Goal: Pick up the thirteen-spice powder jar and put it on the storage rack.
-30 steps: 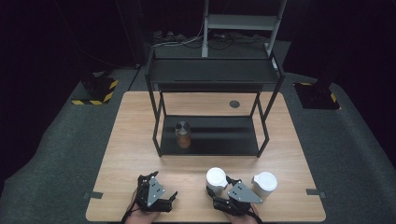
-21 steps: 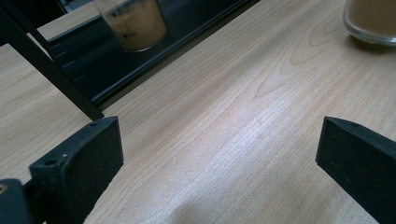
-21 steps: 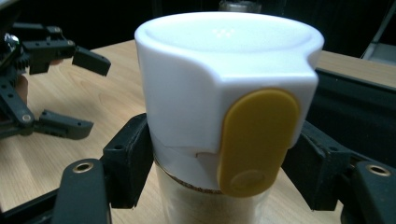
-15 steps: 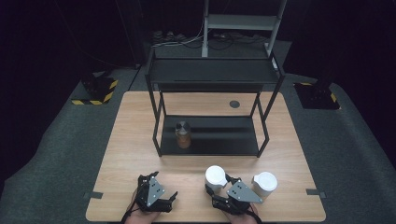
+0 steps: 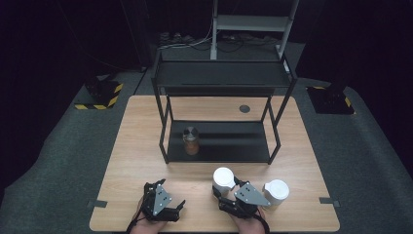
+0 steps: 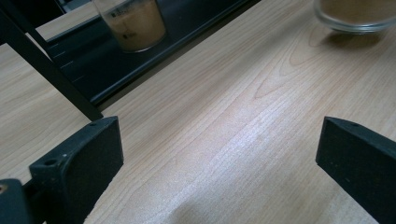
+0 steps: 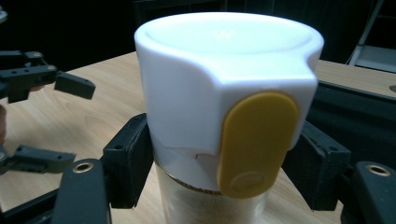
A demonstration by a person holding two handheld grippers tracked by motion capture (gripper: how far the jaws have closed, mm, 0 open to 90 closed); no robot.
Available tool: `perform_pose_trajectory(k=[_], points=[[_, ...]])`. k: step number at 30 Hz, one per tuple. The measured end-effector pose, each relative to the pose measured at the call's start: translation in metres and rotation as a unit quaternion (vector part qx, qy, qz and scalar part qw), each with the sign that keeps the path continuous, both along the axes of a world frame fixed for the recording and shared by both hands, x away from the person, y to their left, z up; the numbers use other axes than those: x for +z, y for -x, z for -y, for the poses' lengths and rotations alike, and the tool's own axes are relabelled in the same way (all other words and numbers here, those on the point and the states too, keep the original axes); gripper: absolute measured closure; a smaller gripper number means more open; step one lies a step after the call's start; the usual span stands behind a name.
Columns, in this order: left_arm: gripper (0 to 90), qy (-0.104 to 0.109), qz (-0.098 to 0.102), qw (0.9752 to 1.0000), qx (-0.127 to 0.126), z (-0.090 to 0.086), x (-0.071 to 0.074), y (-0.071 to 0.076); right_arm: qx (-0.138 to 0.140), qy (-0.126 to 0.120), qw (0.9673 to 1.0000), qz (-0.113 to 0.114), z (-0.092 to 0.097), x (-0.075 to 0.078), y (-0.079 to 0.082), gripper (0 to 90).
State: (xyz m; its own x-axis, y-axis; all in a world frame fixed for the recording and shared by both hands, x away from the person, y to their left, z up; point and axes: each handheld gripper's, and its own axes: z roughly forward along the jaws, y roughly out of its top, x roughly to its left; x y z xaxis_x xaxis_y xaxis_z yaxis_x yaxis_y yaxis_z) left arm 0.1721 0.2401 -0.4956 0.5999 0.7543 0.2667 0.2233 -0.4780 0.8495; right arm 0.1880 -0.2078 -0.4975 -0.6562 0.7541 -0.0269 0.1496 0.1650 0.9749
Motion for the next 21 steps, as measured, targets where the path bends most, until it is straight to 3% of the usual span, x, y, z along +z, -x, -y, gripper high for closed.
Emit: perform_pose_trajectory(k=[12,21], points=[[1.1,-0.001,0.002,1.0,-0.003,0.0,0.0,0.0,-0.014,0.018,0.9997,0.006,-0.012,0.004,-0.014,30.1],[1.1,0.002,0.003,1.0,-0.005,-0.002,-0.001,0.0,-0.023,0.015,0.9996,0.0,-0.014,0.009,-0.024,30.1]])
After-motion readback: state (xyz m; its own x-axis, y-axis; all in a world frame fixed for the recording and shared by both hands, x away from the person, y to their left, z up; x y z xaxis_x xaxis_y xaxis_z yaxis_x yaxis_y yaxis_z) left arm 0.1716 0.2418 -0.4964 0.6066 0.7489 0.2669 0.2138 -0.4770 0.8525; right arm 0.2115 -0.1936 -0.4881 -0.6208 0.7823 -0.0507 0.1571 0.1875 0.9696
